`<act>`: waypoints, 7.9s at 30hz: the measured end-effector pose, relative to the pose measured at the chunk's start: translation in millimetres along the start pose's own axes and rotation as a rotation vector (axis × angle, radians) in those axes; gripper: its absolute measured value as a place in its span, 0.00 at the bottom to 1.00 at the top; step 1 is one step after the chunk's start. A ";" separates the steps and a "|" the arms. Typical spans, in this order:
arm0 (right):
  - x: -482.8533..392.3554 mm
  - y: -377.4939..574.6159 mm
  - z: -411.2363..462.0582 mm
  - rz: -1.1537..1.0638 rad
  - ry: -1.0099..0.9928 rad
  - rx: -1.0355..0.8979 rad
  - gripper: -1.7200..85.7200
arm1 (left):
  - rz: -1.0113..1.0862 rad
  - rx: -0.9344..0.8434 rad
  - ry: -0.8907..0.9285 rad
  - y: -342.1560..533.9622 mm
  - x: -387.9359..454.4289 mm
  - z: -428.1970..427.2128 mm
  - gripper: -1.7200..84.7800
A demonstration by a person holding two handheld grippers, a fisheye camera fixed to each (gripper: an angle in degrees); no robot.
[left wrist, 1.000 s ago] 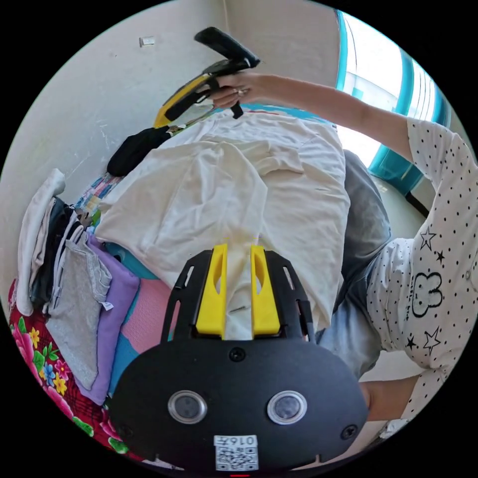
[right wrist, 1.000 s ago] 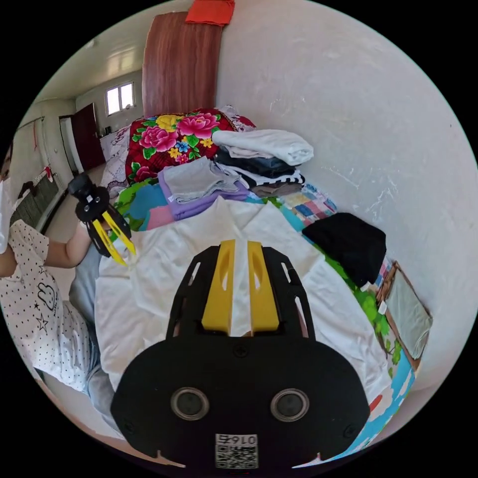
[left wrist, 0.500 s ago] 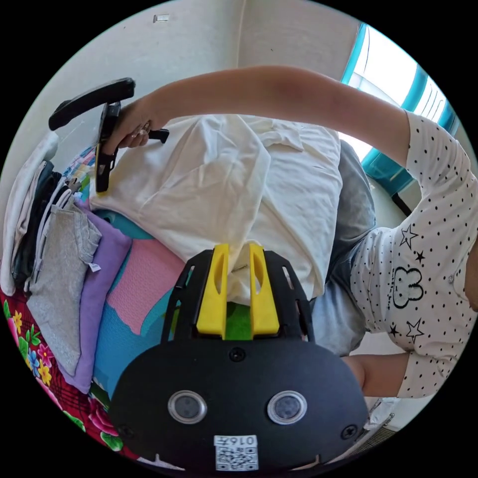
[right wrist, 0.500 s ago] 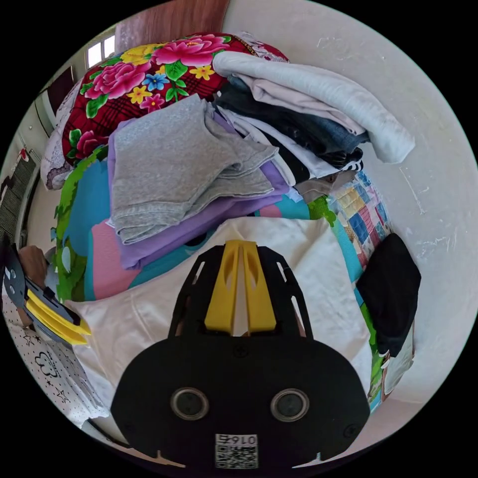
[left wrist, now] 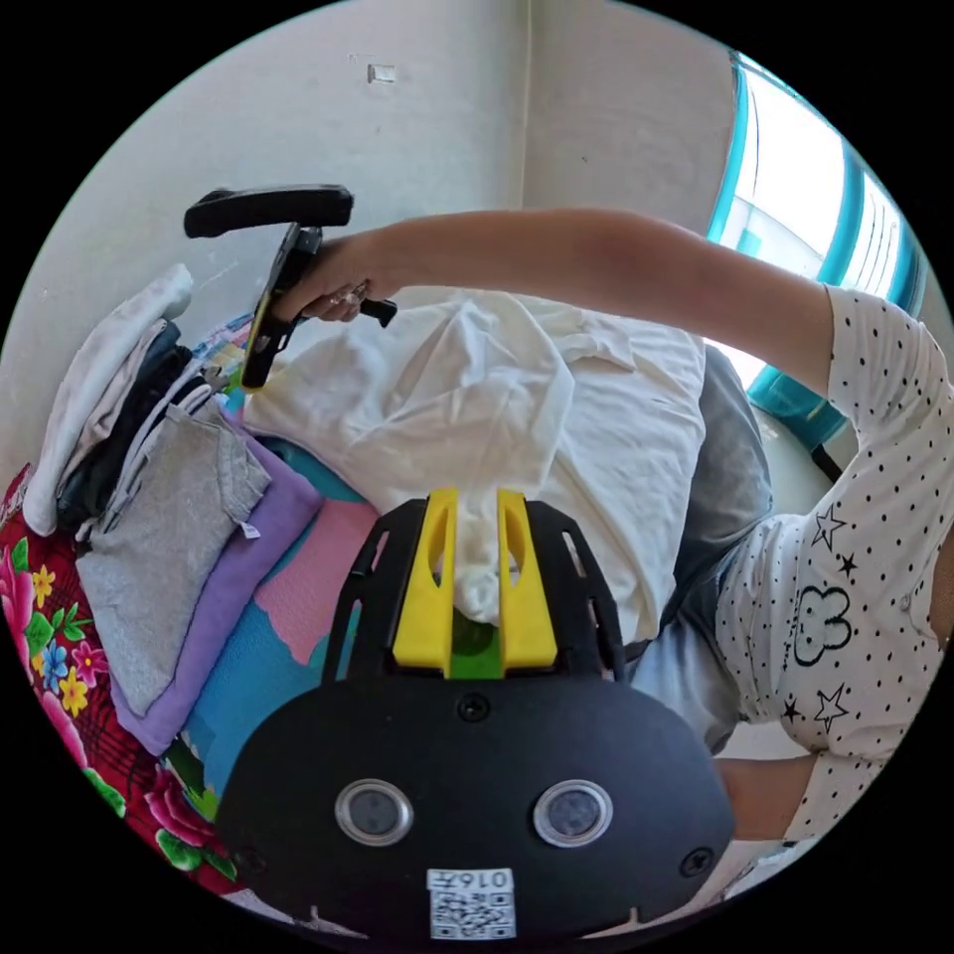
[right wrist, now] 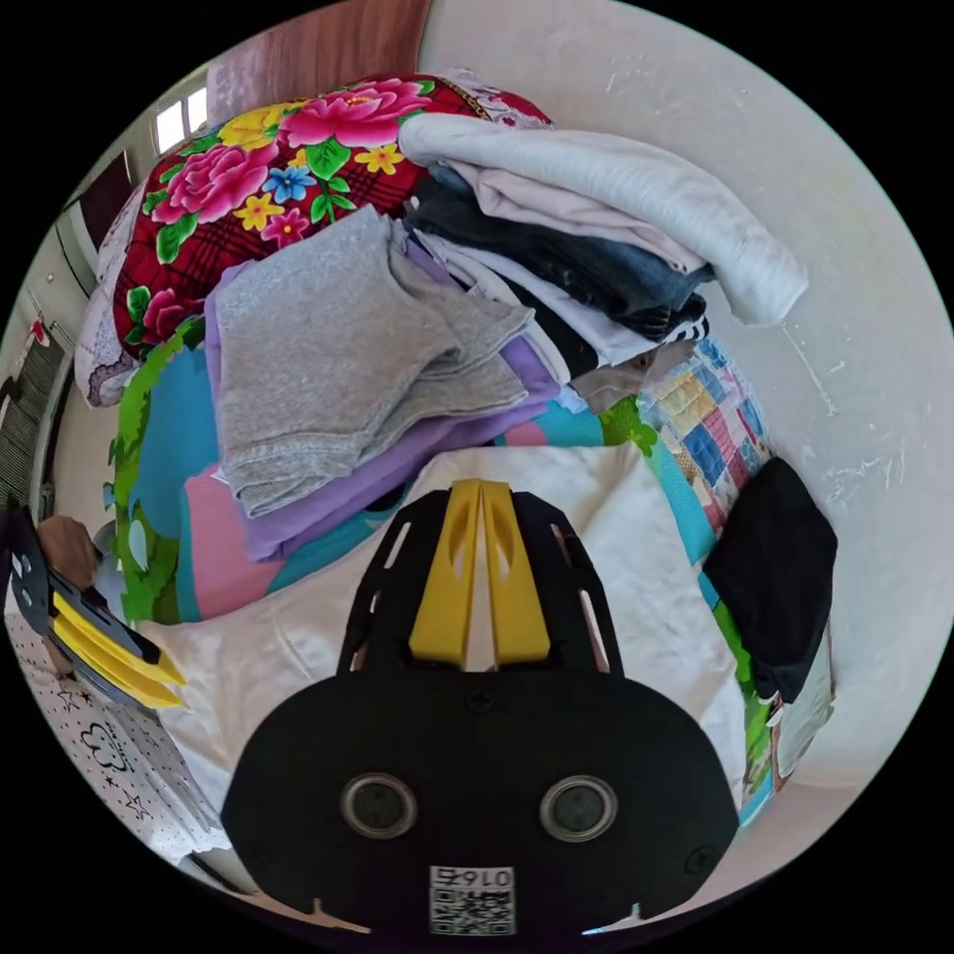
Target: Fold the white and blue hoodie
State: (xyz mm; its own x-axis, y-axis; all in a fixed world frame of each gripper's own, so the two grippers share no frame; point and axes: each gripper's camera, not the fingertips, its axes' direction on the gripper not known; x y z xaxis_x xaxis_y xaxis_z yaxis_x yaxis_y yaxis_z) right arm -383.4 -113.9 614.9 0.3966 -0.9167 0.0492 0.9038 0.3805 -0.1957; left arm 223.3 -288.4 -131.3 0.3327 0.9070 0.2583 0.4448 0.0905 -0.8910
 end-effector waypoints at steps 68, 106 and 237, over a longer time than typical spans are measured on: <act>-134.4 1218.8 -178.4 1.305 0.377 0.493 0.12 | 0.224 0.270 0.433 -464.0 438.1 -49.6 0.11; 120.7 1454.3 -201.2 1.212 -0.164 0.831 0.03 | 0.293 0.352 -0.099 -653.7 686.6 -54.5 0.04; -556.3 721.9 -62.7 -0.218 0.300 0.350 0.03 | -0.677 0.217 -0.193 214.1 305.7 73.4 0.01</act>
State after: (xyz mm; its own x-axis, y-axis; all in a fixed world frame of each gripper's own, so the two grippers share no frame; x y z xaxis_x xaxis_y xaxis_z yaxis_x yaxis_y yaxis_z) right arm 38.4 663.1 384.8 0.1754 -0.9544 -0.2415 0.9805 0.1474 0.1297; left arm 359.2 38.5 -270.5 -0.1176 0.6783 0.7253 0.3201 0.7173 -0.6189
